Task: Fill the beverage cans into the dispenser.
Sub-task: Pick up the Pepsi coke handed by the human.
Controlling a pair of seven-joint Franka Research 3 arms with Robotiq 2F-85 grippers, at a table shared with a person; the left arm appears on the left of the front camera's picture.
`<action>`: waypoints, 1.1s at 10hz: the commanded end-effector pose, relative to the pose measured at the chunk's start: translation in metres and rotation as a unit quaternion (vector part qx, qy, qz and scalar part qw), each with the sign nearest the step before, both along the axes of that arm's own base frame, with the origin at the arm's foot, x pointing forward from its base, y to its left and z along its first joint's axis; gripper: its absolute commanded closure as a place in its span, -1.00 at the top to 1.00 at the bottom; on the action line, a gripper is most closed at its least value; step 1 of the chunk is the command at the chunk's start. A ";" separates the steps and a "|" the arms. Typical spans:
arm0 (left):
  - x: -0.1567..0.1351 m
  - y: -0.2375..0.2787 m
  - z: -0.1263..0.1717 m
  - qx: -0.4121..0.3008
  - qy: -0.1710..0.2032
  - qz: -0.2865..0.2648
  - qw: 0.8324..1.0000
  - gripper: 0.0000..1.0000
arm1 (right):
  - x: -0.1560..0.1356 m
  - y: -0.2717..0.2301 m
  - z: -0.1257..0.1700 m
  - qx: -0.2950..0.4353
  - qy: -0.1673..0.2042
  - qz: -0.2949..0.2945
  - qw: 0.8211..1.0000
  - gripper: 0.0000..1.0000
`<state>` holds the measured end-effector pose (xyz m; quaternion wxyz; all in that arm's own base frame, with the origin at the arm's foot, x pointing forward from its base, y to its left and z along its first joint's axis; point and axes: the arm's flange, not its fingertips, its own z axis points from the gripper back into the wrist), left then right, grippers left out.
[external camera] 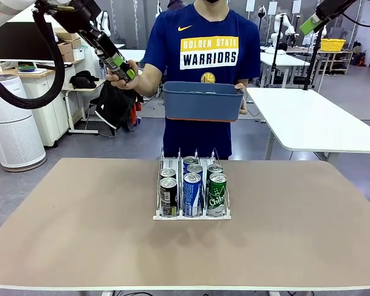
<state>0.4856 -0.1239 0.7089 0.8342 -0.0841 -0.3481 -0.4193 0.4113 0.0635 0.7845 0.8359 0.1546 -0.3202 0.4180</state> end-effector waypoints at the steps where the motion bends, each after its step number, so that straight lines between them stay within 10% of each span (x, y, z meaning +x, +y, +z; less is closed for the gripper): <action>1: -0.007 0.004 0.005 0.004 0.013 0.005 1.000 -1.00 | -0.002 0.001 0.000 0.003 0.001 0.001 1.000 1.00; 11: -0.002 0.000 0.004 0.004 0.003 -0.002 1.000 -1.00 | -0.002 0.001 0.000 0.003 0.001 0.001 1.000 1.00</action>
